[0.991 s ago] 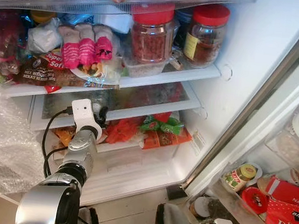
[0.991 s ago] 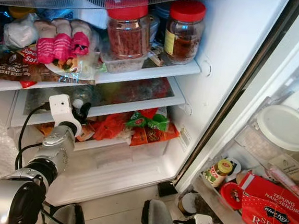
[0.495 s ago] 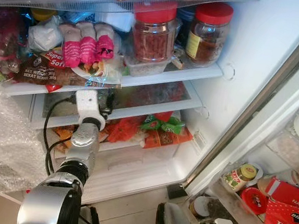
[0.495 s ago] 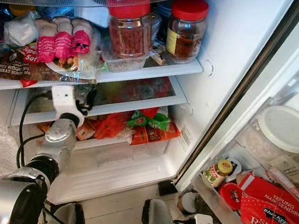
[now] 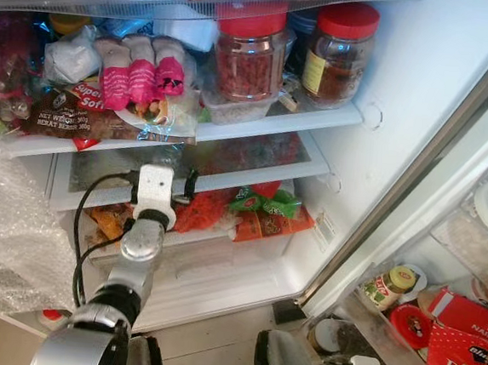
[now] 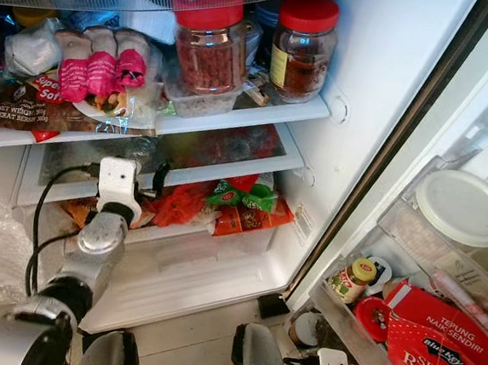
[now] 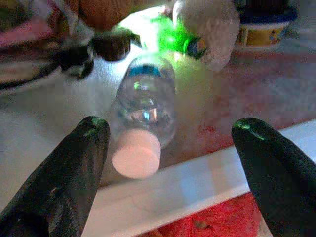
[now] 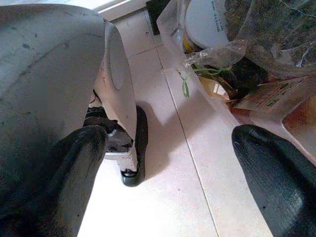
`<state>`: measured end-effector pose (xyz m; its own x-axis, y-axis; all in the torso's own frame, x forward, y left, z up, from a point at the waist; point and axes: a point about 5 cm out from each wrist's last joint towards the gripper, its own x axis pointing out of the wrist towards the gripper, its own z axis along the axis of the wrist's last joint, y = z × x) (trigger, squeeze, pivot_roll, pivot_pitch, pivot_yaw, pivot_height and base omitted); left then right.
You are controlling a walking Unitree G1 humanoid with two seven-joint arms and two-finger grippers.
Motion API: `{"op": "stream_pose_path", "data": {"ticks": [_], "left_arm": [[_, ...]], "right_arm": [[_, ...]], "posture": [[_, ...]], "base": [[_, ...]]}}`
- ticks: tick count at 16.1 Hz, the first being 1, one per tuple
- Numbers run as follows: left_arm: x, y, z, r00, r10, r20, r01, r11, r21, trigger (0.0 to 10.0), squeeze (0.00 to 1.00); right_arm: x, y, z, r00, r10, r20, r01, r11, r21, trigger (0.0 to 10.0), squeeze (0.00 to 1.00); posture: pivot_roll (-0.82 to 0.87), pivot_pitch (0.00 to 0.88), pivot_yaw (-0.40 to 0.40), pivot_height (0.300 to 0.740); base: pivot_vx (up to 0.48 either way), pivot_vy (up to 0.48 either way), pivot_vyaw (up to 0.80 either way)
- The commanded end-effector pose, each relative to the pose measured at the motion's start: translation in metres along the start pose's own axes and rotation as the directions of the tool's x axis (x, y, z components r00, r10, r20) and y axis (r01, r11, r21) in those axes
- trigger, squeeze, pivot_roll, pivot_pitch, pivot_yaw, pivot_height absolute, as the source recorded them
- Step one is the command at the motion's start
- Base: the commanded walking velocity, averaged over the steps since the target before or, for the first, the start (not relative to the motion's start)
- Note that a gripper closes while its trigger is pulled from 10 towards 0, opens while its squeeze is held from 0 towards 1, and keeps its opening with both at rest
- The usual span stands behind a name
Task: Restocking fridge
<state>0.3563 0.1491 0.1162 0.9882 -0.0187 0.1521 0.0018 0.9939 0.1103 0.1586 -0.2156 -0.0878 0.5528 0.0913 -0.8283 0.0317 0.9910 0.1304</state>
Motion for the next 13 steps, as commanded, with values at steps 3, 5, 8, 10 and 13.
{"op": "stream_pose_path", "data": {"ticks": [3, 5, 8, 10, 13], "left_arm": [[-0.005, -0.004, 0.008, 0.996, -0.044, 0.081, 0.039, 0.998, 0.055, 10.0, 0.0], [-0.017, -0.002, 0.004, 0.993, -0.062, 0.096, 0.054, 0.995, 0.081, 10.0, 0.0], [-0.031, -0.002, -0.005, 0.992, -0.094, 0.079, 0.085, 0.99, 0.111, 10.0, 0.0], [-0.039, -0.012, -0.006, 0.981, -0.177, 0.084, 0.162, 0.975, 0.154, 10.0, 0.0], [-0.039, -0.012, -0.006, 0.981, -0.177, 0.084, 0.162, 0.975, 0.154, 10.0, 0.0]], "right_arm": [[0.0, 0.005, -0.007, 1.0, 0.013, -0.017, -0.012, 1.0, 0.022, 10.0, 0.0], [0.0, 0.005, -0.007, 1.0, 0.01, -0.017, -0.009, 1.0, 0.024, 10.0, 0.0], [0.0, 0.004, -0.008, 1.0, 0.008, -0.02, -0.007, 1.0, 0.022, 10.0, 0.0], [0.0, 0.003, -0.009, 1.0, 0.009, -0.023, -0.009, 1.0, 0.018, 10.0, 0.0], [0.0, 0.003, -0.009, 1.0, 0.009, -0.023, -0.009, 1.0, 0.018, 10.0, 0.0]], "posture": [[-0.2, 0.086, -0.013, 0.606], [-0.21, 0.08, -0.01, 0.606], [-0.2, 0.076, -0.012, 0.606], [-0.2, 0.074, -0.015, 0.606], [-0.2, 0.074, -0.015, 0.606]], "base": [[0.0, 0.0, 0.0], [0.0, 0.0, 0.0], [0.0, 0.0, 0.0], [0.0, 0.0, 0.0], [0.0, 0.0, 0.0]]}}
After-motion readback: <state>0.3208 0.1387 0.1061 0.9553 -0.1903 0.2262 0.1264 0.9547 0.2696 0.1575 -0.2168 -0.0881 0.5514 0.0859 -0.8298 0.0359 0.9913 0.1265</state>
